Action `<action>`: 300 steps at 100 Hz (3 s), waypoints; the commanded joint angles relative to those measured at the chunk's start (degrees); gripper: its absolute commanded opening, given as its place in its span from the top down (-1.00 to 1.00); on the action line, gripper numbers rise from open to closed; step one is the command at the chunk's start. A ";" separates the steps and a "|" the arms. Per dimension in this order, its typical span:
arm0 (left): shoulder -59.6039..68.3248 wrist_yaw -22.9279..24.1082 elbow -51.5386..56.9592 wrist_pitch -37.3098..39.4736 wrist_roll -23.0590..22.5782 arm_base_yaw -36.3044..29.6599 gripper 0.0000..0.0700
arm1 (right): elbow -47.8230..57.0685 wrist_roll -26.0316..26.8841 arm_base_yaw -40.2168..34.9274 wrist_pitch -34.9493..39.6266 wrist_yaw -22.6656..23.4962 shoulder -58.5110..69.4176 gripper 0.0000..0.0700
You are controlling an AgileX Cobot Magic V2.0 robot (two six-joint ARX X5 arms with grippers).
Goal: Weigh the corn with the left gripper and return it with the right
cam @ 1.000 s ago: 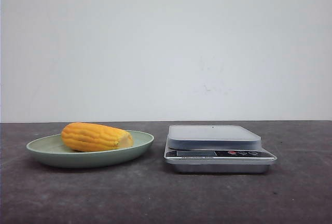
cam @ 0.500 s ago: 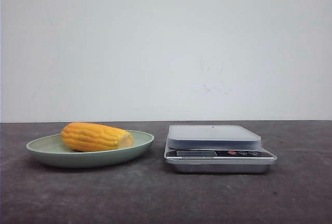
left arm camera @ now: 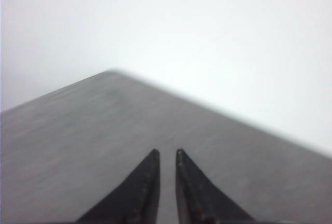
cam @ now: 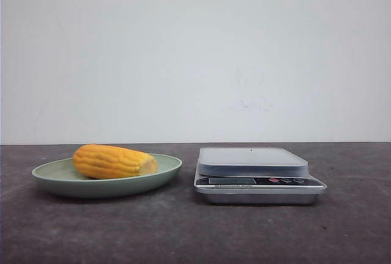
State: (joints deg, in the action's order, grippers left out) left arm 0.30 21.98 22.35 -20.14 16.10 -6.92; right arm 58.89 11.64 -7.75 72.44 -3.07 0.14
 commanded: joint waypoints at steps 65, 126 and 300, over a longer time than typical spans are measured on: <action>-0.02 -18.03 -21.53 9.46 -6.40 5.49 0.97 | 0.74 -0.09 0.07 -0.83 0.00 0.20 0.97; -0.02 -18.01 -21.53 9.42 -6.40 5.49 0.97 | 0.74 -0.09 0.07 -0.83 0.00 0.20 0.97; -0.02 -18.01 -21.53 9.42 -6.40 5.49 0.97 | -58.31 -10.56 8.33 -63.43 -1.46 0.11 0.97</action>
State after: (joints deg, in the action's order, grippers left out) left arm 0.32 4.12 1.80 -10.39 10.04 -1.52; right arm 0.82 0.40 0.45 9.26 -4.56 0.25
